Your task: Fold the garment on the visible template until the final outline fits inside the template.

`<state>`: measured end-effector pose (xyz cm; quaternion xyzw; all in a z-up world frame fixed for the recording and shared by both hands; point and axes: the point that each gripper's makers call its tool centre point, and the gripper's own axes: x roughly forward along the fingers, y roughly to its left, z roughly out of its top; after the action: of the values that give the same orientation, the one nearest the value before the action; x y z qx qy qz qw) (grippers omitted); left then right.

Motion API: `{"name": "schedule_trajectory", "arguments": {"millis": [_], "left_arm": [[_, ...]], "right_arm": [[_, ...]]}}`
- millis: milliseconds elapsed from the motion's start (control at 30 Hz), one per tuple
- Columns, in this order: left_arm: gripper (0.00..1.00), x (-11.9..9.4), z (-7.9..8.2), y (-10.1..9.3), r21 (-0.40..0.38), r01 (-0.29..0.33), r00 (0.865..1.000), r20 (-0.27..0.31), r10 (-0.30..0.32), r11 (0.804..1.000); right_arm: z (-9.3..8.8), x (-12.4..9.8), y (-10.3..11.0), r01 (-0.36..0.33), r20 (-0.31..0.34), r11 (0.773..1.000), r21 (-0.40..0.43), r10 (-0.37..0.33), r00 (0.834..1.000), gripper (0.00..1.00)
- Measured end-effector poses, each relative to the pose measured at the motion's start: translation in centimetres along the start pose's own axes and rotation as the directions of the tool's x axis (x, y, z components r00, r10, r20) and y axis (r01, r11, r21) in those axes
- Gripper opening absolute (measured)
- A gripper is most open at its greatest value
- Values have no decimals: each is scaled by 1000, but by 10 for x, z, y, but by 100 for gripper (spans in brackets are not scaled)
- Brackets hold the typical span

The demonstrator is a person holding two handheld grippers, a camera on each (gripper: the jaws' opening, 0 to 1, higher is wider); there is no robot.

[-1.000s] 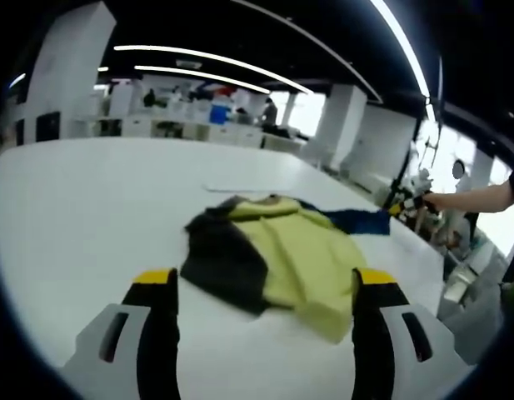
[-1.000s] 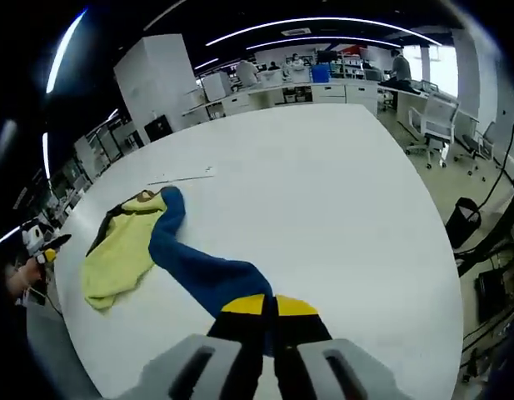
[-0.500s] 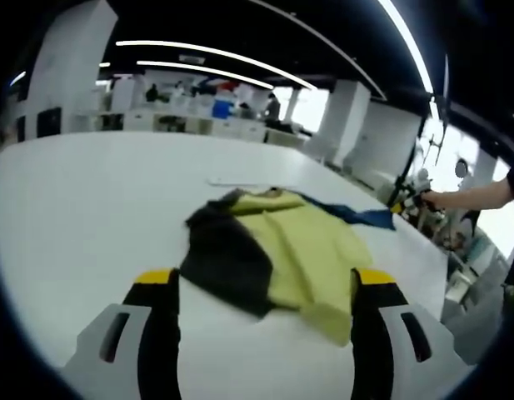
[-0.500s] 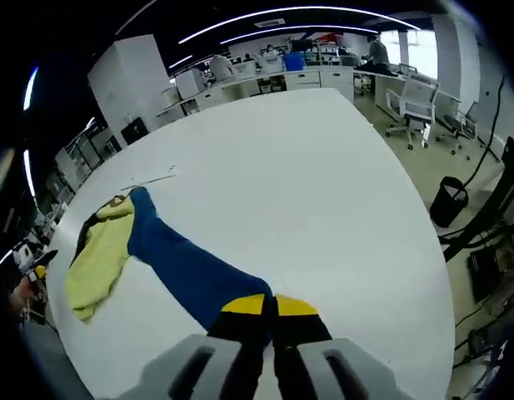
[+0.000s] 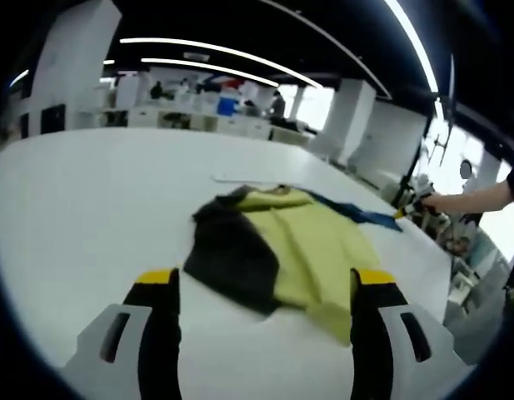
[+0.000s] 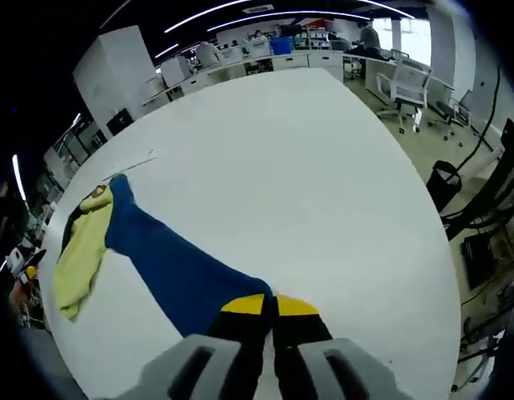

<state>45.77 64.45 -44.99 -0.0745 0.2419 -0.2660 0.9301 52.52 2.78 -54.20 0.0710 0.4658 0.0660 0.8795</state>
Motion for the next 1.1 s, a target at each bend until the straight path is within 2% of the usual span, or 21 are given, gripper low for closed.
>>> {"name": "schedule_trajectory", "arguments": {"millis": [133,167,300,400,433,567,667,700,733,800,900,967,1000,1100], "left_arm": [[81,1,1,-2,0,3,1000,2,-3,1000],[81,2,1,-2,1,4,1000,3,-4,1000],[81,3,2,-3,-1,8,1000,6,-8,1000],[81,4,1,-5,1,12,1000,4,-12,1000],[81,4,1,-5,2,13,1000,4,-13,1000],[81,4,1,-6,2,15,1000,3,-15,1000],[81,4,1,-6,2,15,1000,4,-15,1000],[81,4,2,-6,2,16,1000,5,-16,1000],[81,4,2,-6,2,16,1000,6,-16,1000],[81,4,2,-6,2,16,1000,6,-16,1000],[81,3,2,-6,1,15,1000,6,-15,1000],[81,2,1,-7,1,15,1000,5,-15,1000],[81,2,1,-7,0,15,1000,5,-15,1000],[81,2,0,-7,0,17,1000,2,-17,1000]], "right_arm": [[0,-4,-1,12,19,999,-37,-12,1000,1],[1,-6,-1,15,32,999,-36,-14,999,3],[5,-14,-1,21,83,997,-80,-14,996,22],[8,-20,5,-1,112,993,-117,14,994,34],[11,-22,9,-17,138,987,-161,39,990,38],[10,-30,19,-31,155,974,-224,67,986,59],[10,-35,27,-46,170,961,-271,95,981,64],[7,-38,29,-39,155,948,-317,92,984,64],[8,-39,32,-37,168,938,-344,100,981,63],[1,-42,37,-42,133,911,-411,105,986,58],[-6,-45,50,-84,115,903,-421,145,983,54],[-12,-46,56,-102,90,872,-479,164,982,48],[-20,-44,57,-116,49,861,-495,161,986,45],[-30,-42,64,-148,19,850,-505,182,983,40]]}}
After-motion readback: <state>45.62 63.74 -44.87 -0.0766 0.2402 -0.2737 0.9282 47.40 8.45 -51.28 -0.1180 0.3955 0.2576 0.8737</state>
